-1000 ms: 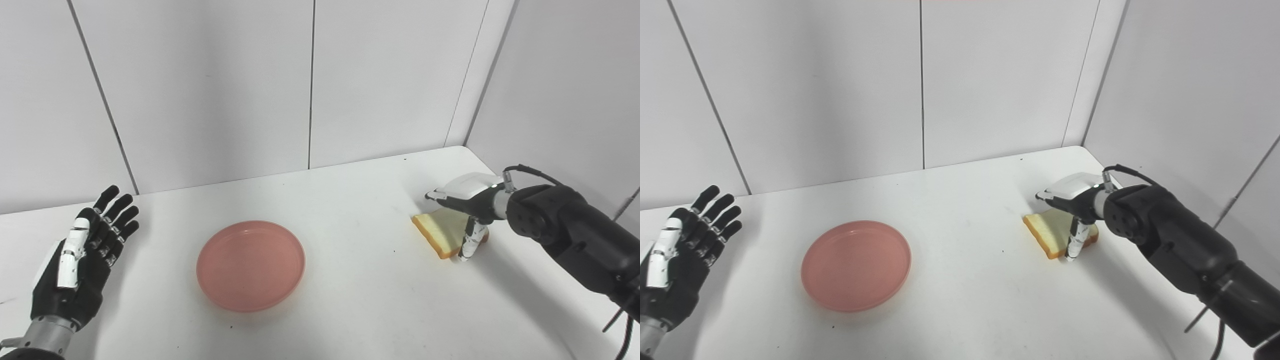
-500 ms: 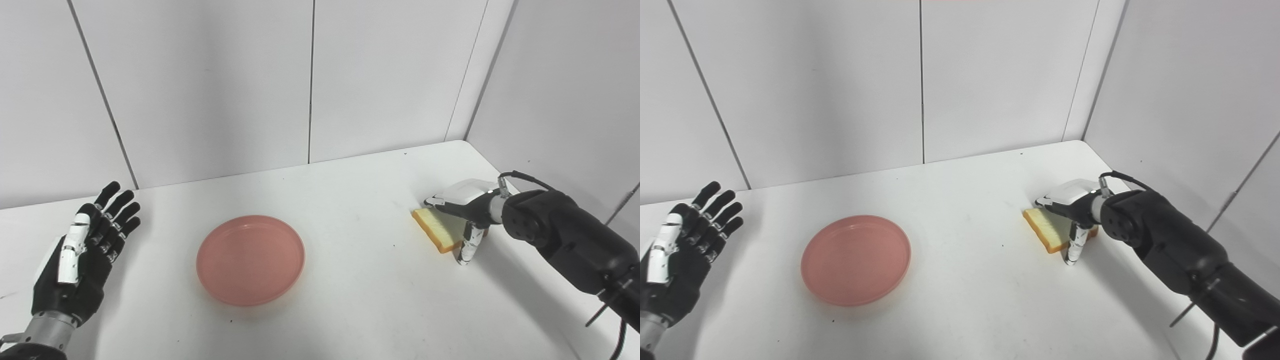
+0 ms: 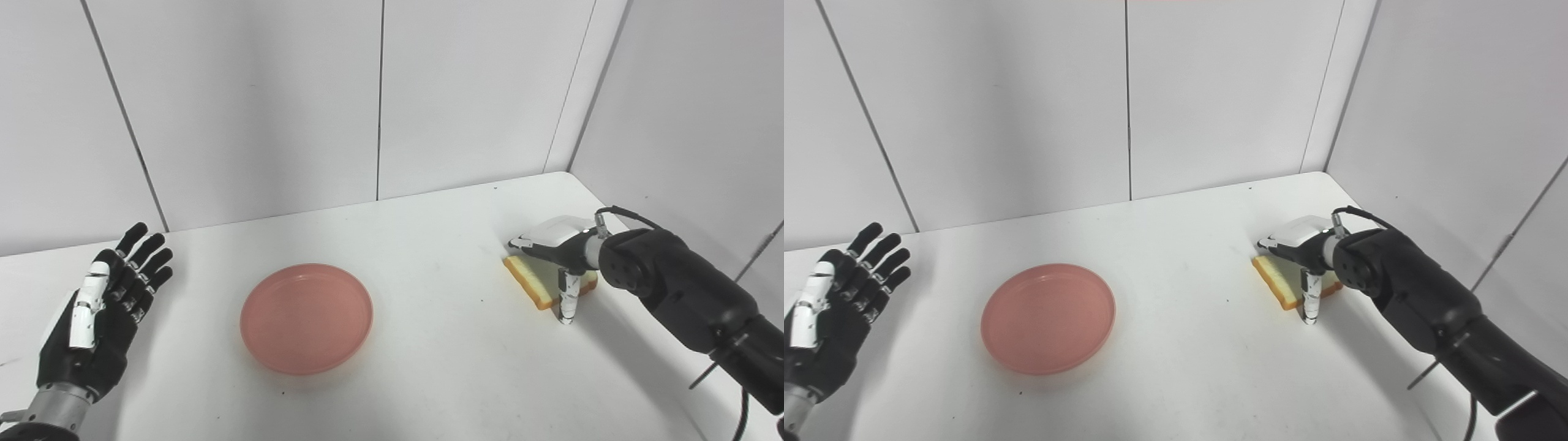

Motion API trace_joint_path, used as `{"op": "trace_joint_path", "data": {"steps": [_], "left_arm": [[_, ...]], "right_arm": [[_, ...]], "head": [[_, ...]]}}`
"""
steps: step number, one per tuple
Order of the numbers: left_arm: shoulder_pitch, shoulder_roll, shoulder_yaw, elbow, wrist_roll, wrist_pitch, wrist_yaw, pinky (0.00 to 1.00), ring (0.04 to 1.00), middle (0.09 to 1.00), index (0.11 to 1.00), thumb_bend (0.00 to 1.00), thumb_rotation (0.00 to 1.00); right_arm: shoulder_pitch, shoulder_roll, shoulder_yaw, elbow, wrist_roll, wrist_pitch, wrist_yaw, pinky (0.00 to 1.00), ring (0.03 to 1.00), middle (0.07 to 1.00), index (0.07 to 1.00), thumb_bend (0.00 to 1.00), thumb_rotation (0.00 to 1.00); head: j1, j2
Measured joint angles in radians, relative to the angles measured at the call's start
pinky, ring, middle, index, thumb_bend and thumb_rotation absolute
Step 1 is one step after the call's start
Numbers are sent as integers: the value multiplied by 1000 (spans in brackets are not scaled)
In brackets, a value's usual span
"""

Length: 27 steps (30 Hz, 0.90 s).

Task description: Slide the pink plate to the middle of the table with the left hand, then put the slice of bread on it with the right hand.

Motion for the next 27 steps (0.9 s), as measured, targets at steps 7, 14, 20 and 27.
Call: {"op": "trace_joint_path", "data": {"steps": [7,14,20,27], "left_arm": [[2,1,-1,-1,-1,4,0,957,932,933,921,419,1000],[4,-4,-2,-25,-1,27,11,961,937,938,925,411,1000],[4,-3,-2,-25,0,29,11,963,935,936,924,410,1000],[4,-3,-2,-25,0,30,11,958,934,937,922,420,1000]], "right_arm": [[-44,31,-6,93,1,1,-38,619,756,804,808,892,3],[-82,48,-2,190,15,-29,-162,506,473,534,492,547,0],[-88,53,-1,231,44,-37,-204,419,403,505,505,517,0],[-91,50,0,230,60,-34,-194,354,375,484,559,508,0]], "head": [[0,2],[5,2],[5,3],[3,2]]}}
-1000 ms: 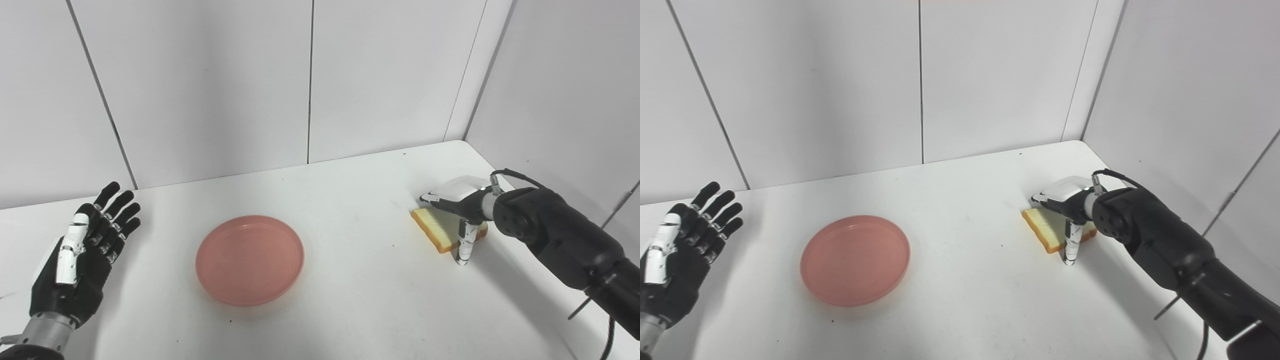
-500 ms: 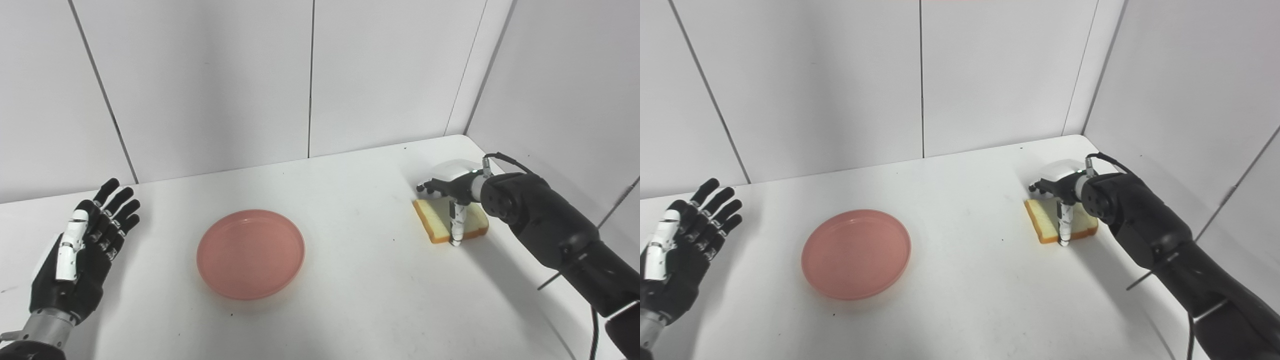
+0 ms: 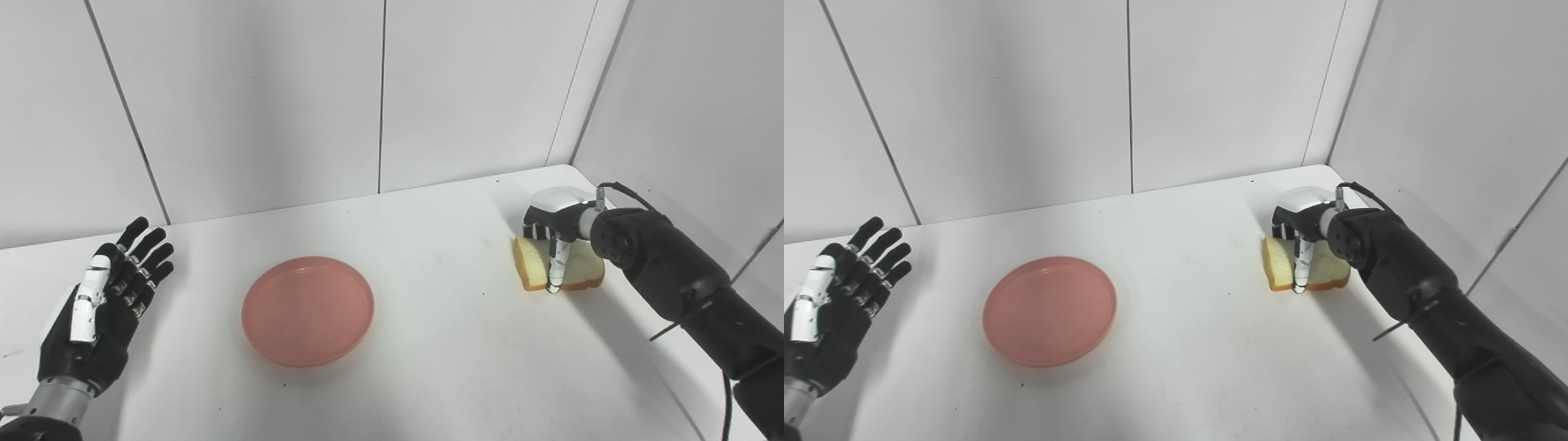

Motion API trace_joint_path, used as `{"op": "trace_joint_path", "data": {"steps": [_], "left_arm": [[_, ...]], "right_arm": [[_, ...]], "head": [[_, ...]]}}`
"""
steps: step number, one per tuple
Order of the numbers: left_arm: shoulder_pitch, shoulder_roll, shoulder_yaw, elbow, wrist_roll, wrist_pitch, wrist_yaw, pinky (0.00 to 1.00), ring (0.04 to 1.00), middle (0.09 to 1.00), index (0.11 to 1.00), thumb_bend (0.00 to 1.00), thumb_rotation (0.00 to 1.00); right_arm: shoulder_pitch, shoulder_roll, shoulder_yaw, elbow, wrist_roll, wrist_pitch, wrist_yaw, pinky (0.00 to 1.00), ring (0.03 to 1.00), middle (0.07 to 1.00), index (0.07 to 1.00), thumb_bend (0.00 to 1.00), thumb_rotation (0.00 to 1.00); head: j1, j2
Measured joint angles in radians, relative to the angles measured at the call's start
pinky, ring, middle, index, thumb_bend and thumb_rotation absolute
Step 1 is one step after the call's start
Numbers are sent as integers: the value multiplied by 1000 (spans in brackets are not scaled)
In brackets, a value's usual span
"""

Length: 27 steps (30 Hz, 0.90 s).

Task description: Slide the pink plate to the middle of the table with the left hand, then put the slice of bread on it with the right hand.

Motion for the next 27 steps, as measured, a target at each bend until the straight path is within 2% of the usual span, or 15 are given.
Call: {"op": "trace_joint_path", "data": {"steps": [5,9,12,16,19,21,24,27], "left_arm": [[0,-1,0,0,0,5,1,960,933,934,921,416,1000],[0,-6,-1,0,0,6,3,952,930,931,923,414,1000],[0,-7,-8,0,3,6,2,953,931,934,928,417,1000],[0,-14,-15,0,20,5,3,948,929,931,927,411,1000],[0,-32,-22,0,27,3,10,951,931,934,930,406,1000],[0,-35,-31,-1,38,3,11,956,933,936,931,409,1000],[0,-37,-41,-1,47,3,14,956,936,935,933,411,1000],[0,-41,-45,-1,53,3,25,941,929,933,926,412,1000]], "right_arm": [[10,-3,-1,-39,2,5,15,400,387,480,550,511,0],[31,-3,-6,-122,8,39,58,426,396,487,528,515,0],[33,-3,-17,-165,10,40,61,476,414,509,498,517,0],[22,-3,-30,-249,13,40,75,486,414,510,505,516,0],[6,-2,-33,-323,16,40,101,512,433,524,474,517,0],[-14,2,-32,-374,16,43,134,441,413,504,506,517,0],[-45,16,-32,-423,14,62,173,427,406,493,519,516,0],[-62,45,-30,-455,3,75,190,448,416,504,490,518,0]], "head": [[6,-6],[20,-17],[29,-23],[44,-34],[58,-46],[75,-55],[93,-61],[123,-74]]}}
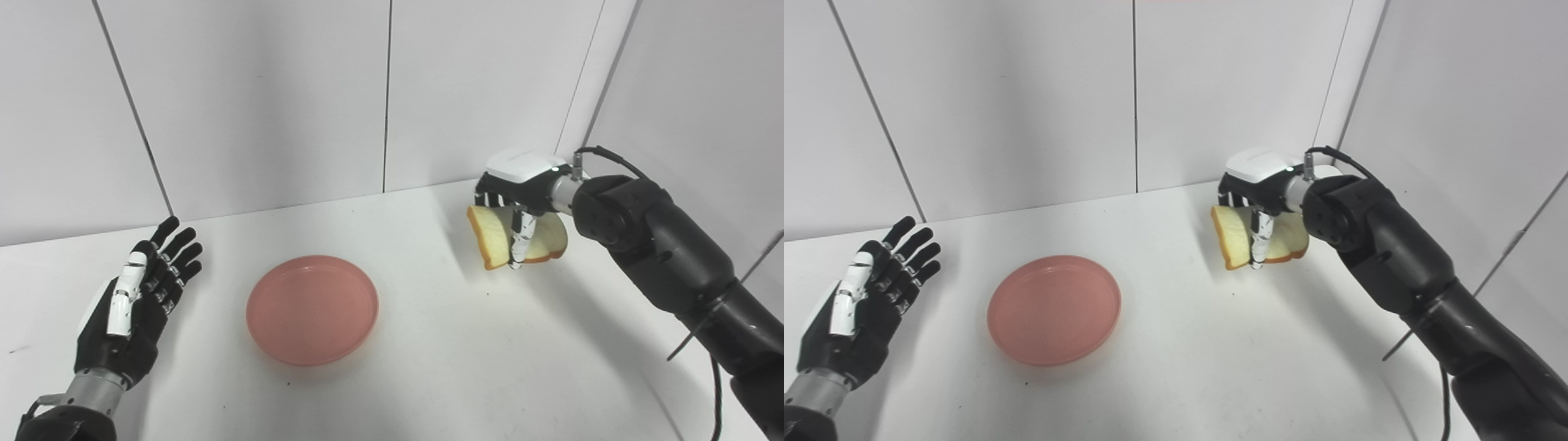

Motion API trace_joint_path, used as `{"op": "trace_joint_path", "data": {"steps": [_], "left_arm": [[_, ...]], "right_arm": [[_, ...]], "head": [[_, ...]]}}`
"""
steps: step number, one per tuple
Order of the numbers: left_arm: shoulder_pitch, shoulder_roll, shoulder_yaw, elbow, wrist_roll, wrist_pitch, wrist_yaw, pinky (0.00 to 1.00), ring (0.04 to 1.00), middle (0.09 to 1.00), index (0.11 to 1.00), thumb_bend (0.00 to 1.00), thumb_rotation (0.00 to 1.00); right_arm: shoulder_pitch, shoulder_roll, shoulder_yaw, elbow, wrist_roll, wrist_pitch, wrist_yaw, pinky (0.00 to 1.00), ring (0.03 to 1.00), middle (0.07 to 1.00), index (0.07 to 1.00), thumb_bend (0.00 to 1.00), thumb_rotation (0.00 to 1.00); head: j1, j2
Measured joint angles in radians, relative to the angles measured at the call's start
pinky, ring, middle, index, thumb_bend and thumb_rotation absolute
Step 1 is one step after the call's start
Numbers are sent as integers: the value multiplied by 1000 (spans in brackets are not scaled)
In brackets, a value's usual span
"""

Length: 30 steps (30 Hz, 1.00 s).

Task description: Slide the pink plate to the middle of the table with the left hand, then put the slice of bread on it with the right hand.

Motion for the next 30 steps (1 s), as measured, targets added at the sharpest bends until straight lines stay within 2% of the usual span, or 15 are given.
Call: {"op": "trace_joint_path", "data": {"steps": [1,3,6,12,16,24,28,30], "left_arm": [[0,-4,-2,0,6,0,6,944,931,935,928,408,1000],[0,-22,-10,-1,14,1,17,948,932,940,932,388,1000],[0,-47,-25,-1,28,1,22,939,927,937,929,378,1000],[-1,-66,-29,3,62,-4,43,940,929,935,929,384,1000],[-7,-79,-32,37,80,-14,48,957,939,942,935,372,1000],[-18,-127,-37,62,102,-15,69,954,939,940,932,359,1000],[-19,-128,-43,62,118,-16,74,927,936,942,936,365,1000],[-19,-130,-43,62,122,-16,75,941,937,940,934,369,1000]], "right_arm": [[-8,14,2,-5,-2,0,3,443,414,505,489,518,0],[-24,43,8,-10,-4,3,16,364,381,482,537,512,0],[-56,86,19,-26,-17,9,29,343,372,477,552,509,0],[-107,172,33,-30,7,8,44,384,382,485,549,510,0],[-137,233,68,-12,12,3,51,347,371,464,551,510,0],[-180,384,91,54,51,-8,-13,409,399,489,518,516,0],[-186,429,120,97,47,-15,-30,407,400,486,533,514,0],[-186,449,136,122,34,-15,-50,434,411,503,504,517,0]], "head": [[6,-2],[44,-17],[60,-21],[112,-38],[155,-49],[184,-60],[189,-52],[192,-52]]}}
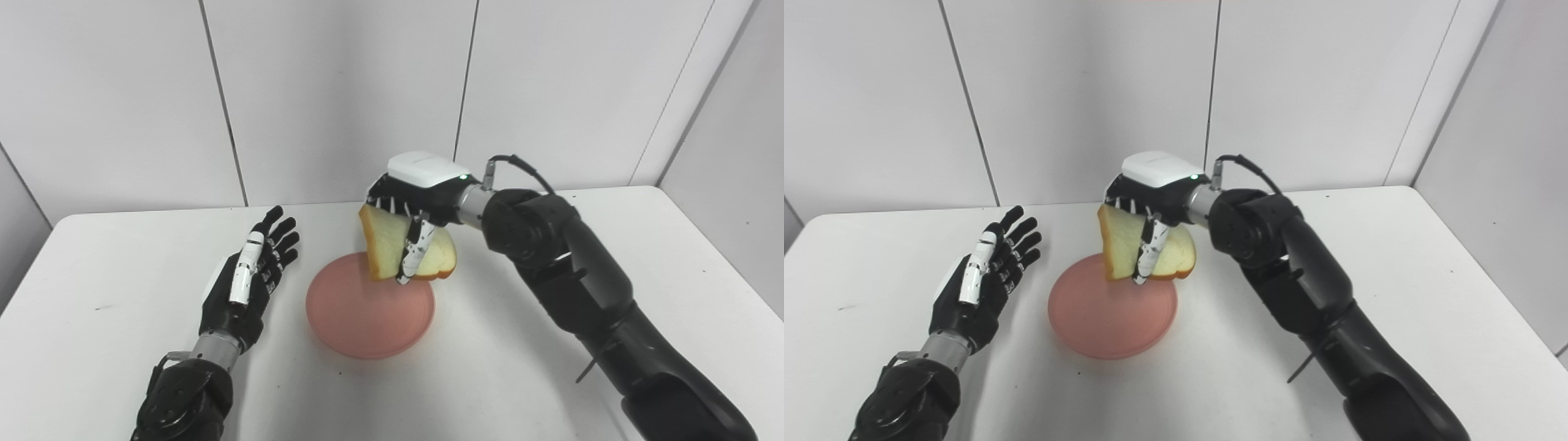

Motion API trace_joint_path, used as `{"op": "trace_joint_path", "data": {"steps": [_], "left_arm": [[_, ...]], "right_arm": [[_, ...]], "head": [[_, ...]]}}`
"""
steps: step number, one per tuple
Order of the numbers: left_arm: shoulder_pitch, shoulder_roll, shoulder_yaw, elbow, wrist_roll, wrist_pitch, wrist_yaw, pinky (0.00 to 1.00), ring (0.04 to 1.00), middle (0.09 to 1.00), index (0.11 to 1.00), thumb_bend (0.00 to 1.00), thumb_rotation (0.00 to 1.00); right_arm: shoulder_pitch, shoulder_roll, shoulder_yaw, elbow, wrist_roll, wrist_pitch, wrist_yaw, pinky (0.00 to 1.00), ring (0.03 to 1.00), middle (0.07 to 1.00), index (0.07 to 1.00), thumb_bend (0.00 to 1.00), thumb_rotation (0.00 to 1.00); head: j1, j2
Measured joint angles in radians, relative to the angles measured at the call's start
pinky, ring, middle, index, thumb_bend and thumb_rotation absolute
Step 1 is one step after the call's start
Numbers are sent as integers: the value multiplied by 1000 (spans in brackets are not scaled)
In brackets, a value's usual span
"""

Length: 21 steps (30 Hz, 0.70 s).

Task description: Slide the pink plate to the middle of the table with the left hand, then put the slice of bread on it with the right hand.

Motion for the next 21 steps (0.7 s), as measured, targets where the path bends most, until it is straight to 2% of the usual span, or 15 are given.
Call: {"op": "trace_joint_path", "data": {"steps": [3,7,8,13,15,19,21], "left_arm": [[-1,-4,0,0,1,-6,5,947,936,937,932,373,1000],[-2,-6,-2,0,1,-19,8,932,932,937,934,378,1000],[-3,-6,-3,1,1,-20,8,925,929,935,932,382,1000],[-7,-14,-6,2,2,-20,19,921,925,928,924,395,1000],[-8,-20,-8,2,2,-20,20,930,931,934,929,398,1000],[-9,-21,-12,1,3,-20,20,920,921,924,919,402,1000],[-9,-24,-12,0,5,-20,28,921,921,923,920,400,1000]], "right_arm": [[1,24,14,43,-3,-4,-36,462,423,514,481,518,0],[-2,37,26,90,5,-9,-55,438,412,501,512,516,0],[-2,39,30,100,7,-11,-56,459,425,503,500,518,0],[-4,56,47,154,18,-53,-86,456,412,494,520,516,0],[-4,62,54,171,21,-58,-87,523,448,485,505,518,0],[-6,66,71,191,18,-65,-91,468,427,498,507,518,0],[-6,66,80,210,11,-69,-94,473,423,494,511,518,0]], "head": [[6,3],[12,8],[14,9],[18,15],[21,17],[40,14],[40,14]]}}
